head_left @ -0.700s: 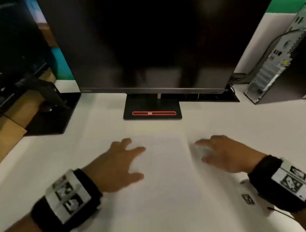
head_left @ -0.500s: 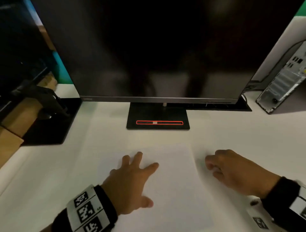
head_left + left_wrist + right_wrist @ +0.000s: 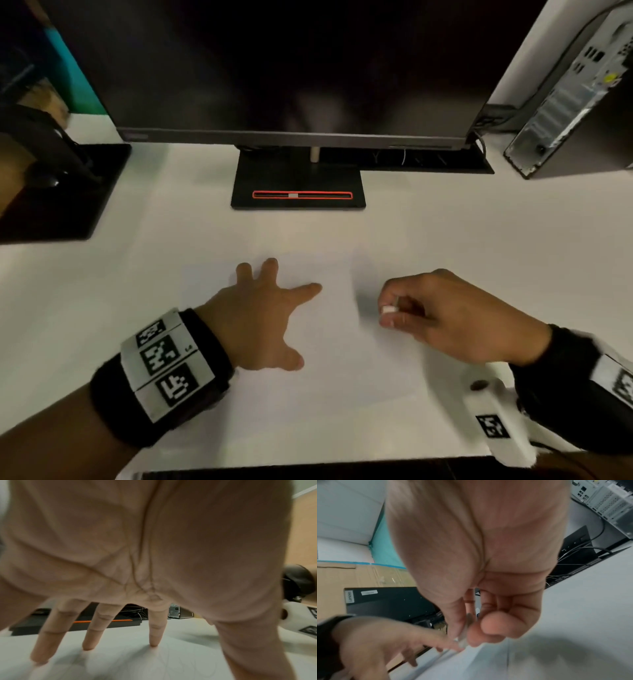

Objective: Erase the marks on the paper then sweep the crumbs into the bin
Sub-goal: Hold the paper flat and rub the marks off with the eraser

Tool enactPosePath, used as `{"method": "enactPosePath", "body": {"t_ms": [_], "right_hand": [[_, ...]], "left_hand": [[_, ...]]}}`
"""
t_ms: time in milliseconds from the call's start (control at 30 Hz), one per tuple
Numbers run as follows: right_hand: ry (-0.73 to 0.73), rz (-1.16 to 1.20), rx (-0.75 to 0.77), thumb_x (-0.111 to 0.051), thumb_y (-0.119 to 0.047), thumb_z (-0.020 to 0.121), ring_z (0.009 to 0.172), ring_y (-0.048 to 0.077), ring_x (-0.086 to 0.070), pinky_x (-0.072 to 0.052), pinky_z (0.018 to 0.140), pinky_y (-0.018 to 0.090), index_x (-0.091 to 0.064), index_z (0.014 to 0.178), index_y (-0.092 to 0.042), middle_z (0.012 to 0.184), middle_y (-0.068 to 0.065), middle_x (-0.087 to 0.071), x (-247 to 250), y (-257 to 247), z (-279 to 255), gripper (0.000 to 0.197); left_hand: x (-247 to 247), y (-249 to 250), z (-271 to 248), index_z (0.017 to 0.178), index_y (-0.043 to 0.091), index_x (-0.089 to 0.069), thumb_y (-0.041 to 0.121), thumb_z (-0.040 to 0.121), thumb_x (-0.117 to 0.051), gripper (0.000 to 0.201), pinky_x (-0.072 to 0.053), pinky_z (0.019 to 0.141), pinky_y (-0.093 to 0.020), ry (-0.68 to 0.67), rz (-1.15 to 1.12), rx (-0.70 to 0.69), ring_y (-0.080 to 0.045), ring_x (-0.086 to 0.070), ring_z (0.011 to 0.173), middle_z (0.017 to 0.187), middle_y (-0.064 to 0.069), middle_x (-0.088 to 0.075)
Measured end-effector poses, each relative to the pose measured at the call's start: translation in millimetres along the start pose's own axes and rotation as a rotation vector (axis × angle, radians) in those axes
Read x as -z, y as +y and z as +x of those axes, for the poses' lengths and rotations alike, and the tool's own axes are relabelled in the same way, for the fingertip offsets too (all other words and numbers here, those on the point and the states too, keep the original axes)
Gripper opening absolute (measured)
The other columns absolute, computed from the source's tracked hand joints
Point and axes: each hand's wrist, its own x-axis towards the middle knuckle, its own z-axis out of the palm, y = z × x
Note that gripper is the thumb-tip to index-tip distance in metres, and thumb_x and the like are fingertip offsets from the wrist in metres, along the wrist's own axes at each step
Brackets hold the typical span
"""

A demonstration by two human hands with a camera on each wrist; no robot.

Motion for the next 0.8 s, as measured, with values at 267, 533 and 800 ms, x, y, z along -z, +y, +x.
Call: {"method": "enactPosePath", "body": {"t_ms": [267,533,800], "right_hand": [[0.008,-0.019,-0.068,-0.065,-0.028,0.096,0.054,0.007,-0.058,-0.046,0.057,0.019,-0.063,0.081,-0.025,0.062,-0.006,-0.067,-22.8,5.0,-18.4,0.015],[0.048,-0.139,-0.135,-0.06,-0.03,0.097,0.061,0.02,-0.055,-0.043,0.057,0.031,-0.061,0.081,-0.007,0.067,0.006,-0.064,-23.2,6.3,-8.1,0.028],[-0.019,-0.182,-0.128,-0.057,-0.032,0.099,0.051,0.011,-0.044,-0.035,0.051,0.021,-0.054,0.072,-0.01,0.06,0.0,-0.056,-29.8,-5.4,-7.4,0.035]], "left_hand": [[-1.6,26.1,6.0,0.146,0.065,0.011,0.079,0.064,-0.073,0.119,-0.023,0.115,-0.066,-0.073,0.021,-0.116,-0.033,0.025,0.15,0.163,0.004,0.03],[-9.6,23.5,11.1,0.139,0.068,0.025,0.081,0.058,-0.076,0.129,-0.028,0.112,-0.067,-0.141,0.105,-0.11,-0.038,0.03,0.147,0.159,0.004,0.039],[-8.8,24.7,11.6,0.141,0.065,0.024,0.079,0.059,-0.076,0.13,-0.031,0.111,-0.068,-0.15,0.119,-0.111,-0.038,0.031,0.147,0.158,0.003,0.039]]}}
